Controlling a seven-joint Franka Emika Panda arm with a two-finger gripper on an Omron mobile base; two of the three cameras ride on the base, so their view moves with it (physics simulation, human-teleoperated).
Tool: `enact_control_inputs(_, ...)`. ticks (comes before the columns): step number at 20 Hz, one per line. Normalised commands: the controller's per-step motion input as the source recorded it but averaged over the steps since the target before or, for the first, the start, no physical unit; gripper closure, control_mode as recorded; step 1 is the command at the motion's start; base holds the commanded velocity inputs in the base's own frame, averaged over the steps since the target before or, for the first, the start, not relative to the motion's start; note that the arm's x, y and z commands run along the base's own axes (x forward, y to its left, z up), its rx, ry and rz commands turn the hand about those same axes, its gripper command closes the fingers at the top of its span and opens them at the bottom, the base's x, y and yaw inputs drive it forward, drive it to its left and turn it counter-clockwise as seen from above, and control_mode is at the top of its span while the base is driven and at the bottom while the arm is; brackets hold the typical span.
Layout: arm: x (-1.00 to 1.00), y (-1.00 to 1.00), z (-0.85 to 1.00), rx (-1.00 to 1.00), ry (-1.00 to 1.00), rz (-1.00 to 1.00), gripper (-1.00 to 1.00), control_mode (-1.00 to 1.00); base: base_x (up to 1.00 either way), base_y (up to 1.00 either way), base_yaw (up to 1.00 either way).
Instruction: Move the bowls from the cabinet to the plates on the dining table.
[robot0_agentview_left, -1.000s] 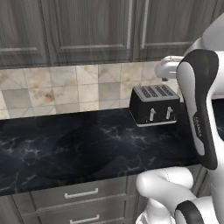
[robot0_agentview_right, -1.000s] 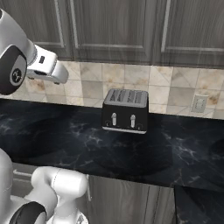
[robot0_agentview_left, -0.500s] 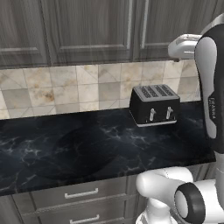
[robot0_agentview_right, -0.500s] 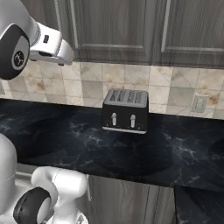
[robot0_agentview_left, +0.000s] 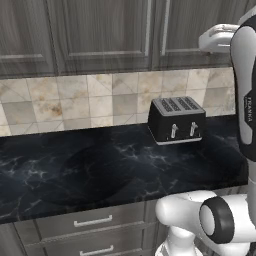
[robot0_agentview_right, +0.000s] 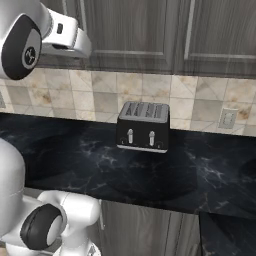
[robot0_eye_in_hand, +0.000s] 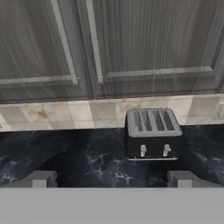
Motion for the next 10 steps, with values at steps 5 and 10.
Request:
enact_control_inputs(5,0.43,0.0,-0.03,-0.09,-0.01,0.0,-1.0,-1.0,0.0,0.0,0.0)
enact_control_inputs(10,0.85,0.16,-0.21,-0.03,-0.08,-0.05,-1.0,-1.0,0.0,0.0,0.0)
